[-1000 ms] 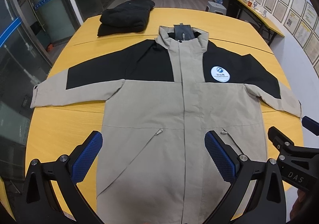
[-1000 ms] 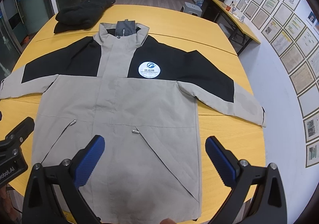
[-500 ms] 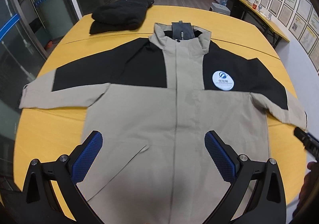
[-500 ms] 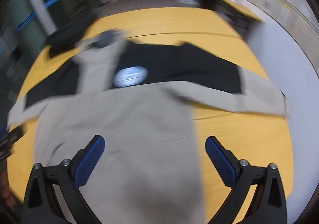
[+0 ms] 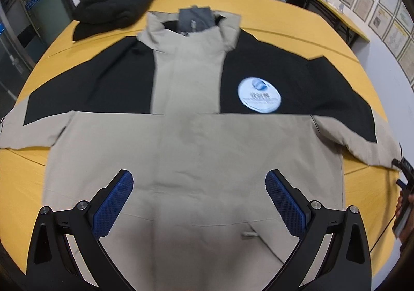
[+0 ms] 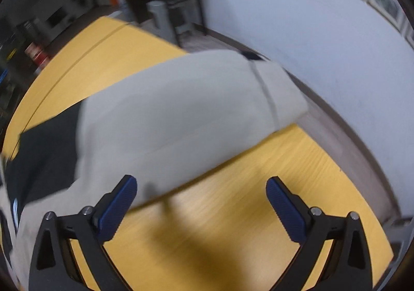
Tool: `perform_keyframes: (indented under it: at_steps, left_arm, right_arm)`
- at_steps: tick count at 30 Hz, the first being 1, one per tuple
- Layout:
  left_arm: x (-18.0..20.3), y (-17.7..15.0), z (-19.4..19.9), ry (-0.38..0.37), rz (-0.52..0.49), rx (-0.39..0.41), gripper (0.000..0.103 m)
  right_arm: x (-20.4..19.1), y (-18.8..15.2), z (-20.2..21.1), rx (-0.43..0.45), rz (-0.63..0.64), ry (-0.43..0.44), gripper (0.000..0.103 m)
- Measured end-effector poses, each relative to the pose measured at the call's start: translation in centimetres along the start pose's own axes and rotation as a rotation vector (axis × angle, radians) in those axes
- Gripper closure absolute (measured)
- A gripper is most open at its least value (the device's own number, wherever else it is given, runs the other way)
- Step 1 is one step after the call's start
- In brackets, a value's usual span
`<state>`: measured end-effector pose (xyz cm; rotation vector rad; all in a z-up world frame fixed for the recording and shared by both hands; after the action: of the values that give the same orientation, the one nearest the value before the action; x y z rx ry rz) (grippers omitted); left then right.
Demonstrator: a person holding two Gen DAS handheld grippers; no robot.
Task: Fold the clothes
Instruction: 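Grasp the jacket sleeve cuff with the right gripper and lift it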
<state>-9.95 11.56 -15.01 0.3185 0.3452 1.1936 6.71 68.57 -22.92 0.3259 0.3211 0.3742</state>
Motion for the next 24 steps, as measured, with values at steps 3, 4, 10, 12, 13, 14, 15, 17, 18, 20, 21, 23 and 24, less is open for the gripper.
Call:
perform_keyframes:
  at_steps: [3, 4, 10, 12, 13, 14, 15, 17, 18, 20, 21, 23, 24]
  left_arm:
    - [1.6, 0.1, -0.7, -0.003, -0.024, -0.012, 0.000]
    - [2.0, 0.1, -1.0, -0.005, -0.031, -0.015, 0.000]
    - [2.7, 0.2, -1.6, -0.012, -0.043, -0.026, 0.000]
    - [2.7, 0.0, -1.6, -0.011, -0.048, -0.025, 0.000]
    - [2.5, -0.1, -1.6, -0.010, -0.050, -0.023, 0.000]
    - [2.3, -0.3, -1.5, -0.009, -0.051, -0.020, 0.000]
    - [2.0, -0.4, -1.5, -0.010, -0.051, -0.015, 0.000]
    - [1.4, -0.6, -1.4, -0.014, -0.046, -0.006, 0.000]
    - [0.9, -0.7, -1.3, -0.017, -0.041, -0.001, 0.000]
    - [-0.6, -1.1, -0.9, -0.022, -0.022, 0.014, 0.000]
    - [-1.4, -1.3, -0.7, -0.025, -0.012, 0.022, 0.000]
    - [-2.9, -1.6, -0.4, -0.030, 0.005, 0.036, 0.000]
    - [-4.2, -1.9, 0.0, -0.034, 0.019, 0.047, 0.000]
  right_arm:
    - [-0.1, 0.8, -0.8, 0.052, 0.038, -0.037, 0.011]
    - [-0.4, 0.9, -0.8, 0.067, 0.052, -0.052, 0.023]
    - [-0.1, 2.1, -0.5, 0.130, 0.043, -0.091, 0.091]
    - [0.2, 2.3, -0.3, 0.137, 0.034, -0.091, 0.096]
    - [0.2, 2.4, 0.0, 0.146, 0.029, -0.087, 0.100]
    - [0.0, 2.5, 0.8, 0.172, 0.030, -0.080, 0.100]
    - [-0.4, 2.4, 1.8, 0.204, 0.039, -0.076, 0.101]
    - [-2.6, 2.0, 4.6, 0.290, 0.091, -0.052, 0.102]
    - [-4.0, 1.7, 6.3, 0.334, 0.124, -0.033, 0.102]
    - [-8.0, 0.4, 10.1, 0.425, 0.215, 0.018, 0.102]
    - [-10.3, -0.5, 12.0, 0.465, 0.265, 0.049, 0.102]
    - [-16.1, -3.5, 15.5, 0.532, 0.394, 0.136, 0.102]
    - [-18.9, -5.5, 16.7, 0.545, 0.452, 0.186, 0.102]
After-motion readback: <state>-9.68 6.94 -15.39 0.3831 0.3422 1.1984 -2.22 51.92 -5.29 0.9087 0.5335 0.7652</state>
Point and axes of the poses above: each gripper's, at about its wrist camera, not at the fingertips, and z roughly against the way its jaws point, x to its right, y to its top, the point moved 4 cm from there along -z, roughly the way its jaws point, and after that the axes turned 12 degrees about -z, right-handed, at the moved point
